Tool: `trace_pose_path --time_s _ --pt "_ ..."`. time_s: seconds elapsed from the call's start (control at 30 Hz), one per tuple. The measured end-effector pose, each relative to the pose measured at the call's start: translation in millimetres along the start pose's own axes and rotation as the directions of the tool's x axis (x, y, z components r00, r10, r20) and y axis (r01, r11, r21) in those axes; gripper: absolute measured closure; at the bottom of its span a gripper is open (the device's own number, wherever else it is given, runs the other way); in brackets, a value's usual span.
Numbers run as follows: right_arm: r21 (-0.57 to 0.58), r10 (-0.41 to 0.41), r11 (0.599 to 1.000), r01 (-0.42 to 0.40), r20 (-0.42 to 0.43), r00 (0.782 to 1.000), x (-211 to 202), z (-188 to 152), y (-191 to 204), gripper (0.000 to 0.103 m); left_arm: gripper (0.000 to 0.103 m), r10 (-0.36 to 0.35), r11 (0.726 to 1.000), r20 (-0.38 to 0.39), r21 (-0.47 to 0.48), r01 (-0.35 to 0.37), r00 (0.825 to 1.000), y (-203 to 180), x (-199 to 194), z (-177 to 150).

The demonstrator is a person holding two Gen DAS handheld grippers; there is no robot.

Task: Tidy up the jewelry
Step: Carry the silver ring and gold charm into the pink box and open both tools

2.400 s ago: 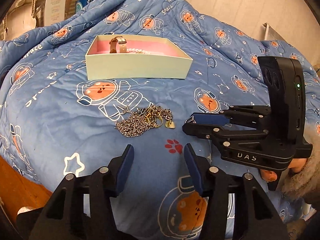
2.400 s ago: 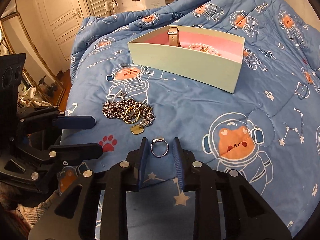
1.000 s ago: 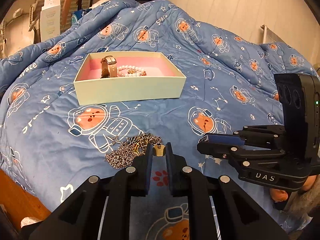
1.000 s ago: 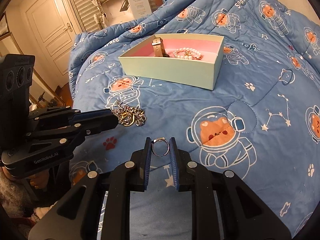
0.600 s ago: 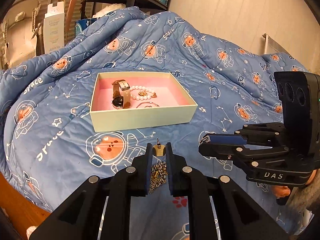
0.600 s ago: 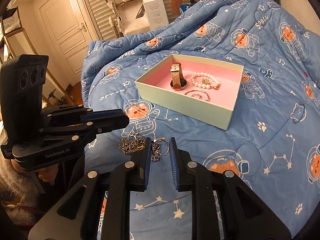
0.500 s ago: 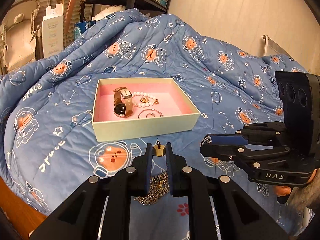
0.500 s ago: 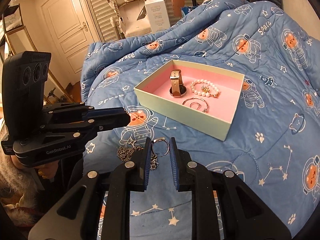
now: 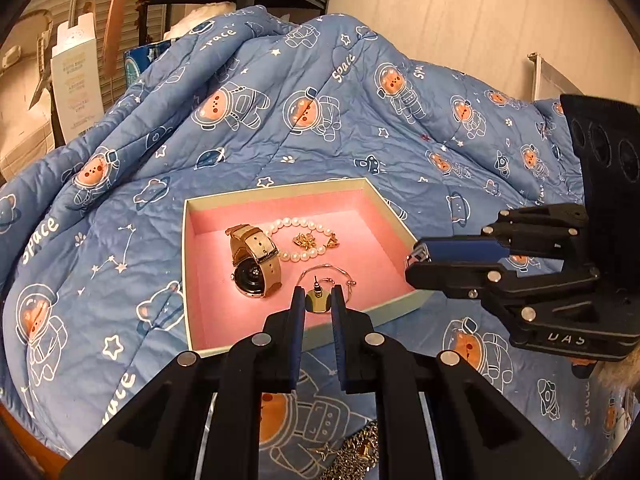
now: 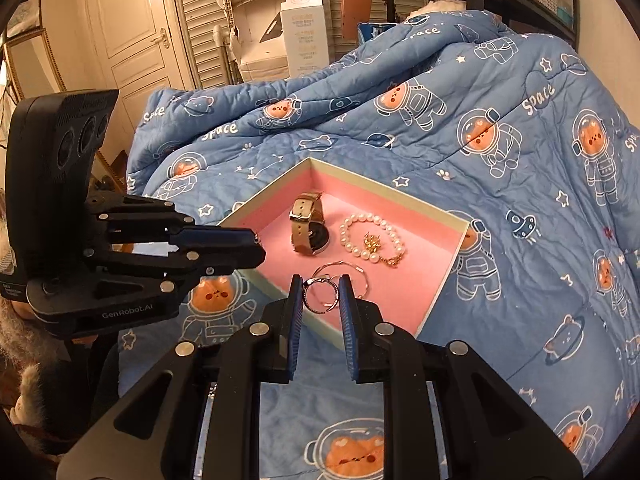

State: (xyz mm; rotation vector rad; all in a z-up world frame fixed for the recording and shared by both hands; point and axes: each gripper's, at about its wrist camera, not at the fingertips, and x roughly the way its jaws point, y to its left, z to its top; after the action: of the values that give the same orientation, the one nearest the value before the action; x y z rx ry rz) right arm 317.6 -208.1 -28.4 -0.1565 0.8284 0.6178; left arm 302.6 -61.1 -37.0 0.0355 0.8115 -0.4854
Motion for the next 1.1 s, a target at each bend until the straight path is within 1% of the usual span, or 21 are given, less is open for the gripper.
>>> trace_pose_path --time_s 0.03,0.1,0.17,0.23,0.4,0.5,0.53,0.63,0.7,0.83,1.1 --pt "-0.005 0.008 1.0 -0.008 -0.012 1.0 4 5 -4 0.084 0.09 -0.007 1.0 -0.011 -0.004 0.006 1.0 2 5 3" --pt "-0.014 -0.004 1.0 0.004 -0.031 0.999 15 14 -10 0.084 0.09 -0.013 1.0 -0.042 -0.006 0.013 0.999 4 16 9" --pt "-0.03 -0.011 1.0 0.009 -0.068 0.998 27 21 -15 0.084 0.09 -0.008 1.0 -0.064 0.002 0.008 0.998 4 24 15" --pt "-0.05 -0.032 0.998 0.027 -0.095 0.995 39 26 -19 0.084 0.09 -0.017 1.0 -0.094 0.022 0.019 0.995 1 33 19" --pt "-0.062 -0.044 0.998 0.034 -0.163 0.986 68 37 -30 0.084 0.09 -0.002 0.996 -0.162 0.093 0.017 0.987 -6 51 25" --pt "-0.047 -0.025 0.999 0.016 -0.203 0.979 83 42 -34 0.084 0.09 -0.017 0.995 -0.188 0.093 0.035 0.982 -5 57 30" --pt "-0.045 -0.031 0.999 0.022 -0.209 0.977 88 43 -36 0.084 0.09 -0.023 0.995 -0.196 0.089 0.041 0.98 -4 59 32" --pt "-0.051 -0.037 0.998 0.025 -0.237 0.971 101 45 -37 0.084 0.09 -0.028 0.995 -0.231 0.084 0.049 0.973 -1 66 38" --pt "-0.044 -0.022 0.999 0.011 -0.261 0.965 108 44 -38 0.084 0.09 -0.038 0.994 -0.26 0.088 0.063 0.965 -1 72 40" --pt "-0.04 -0.019 0.999 0.007 -0.299 0.954 117 45 -40 0.084 0.09 -0.025 0.992 -0.284 0.113 0.059 0.959 -3 81 39" --pt "-0.039 -0.026 0.999 0.013 -0.347 0.938 127 47 -42 0.084 0.09 -0.018 0.991 -0.315 0.119 0.059 0.949 -2 95 38"
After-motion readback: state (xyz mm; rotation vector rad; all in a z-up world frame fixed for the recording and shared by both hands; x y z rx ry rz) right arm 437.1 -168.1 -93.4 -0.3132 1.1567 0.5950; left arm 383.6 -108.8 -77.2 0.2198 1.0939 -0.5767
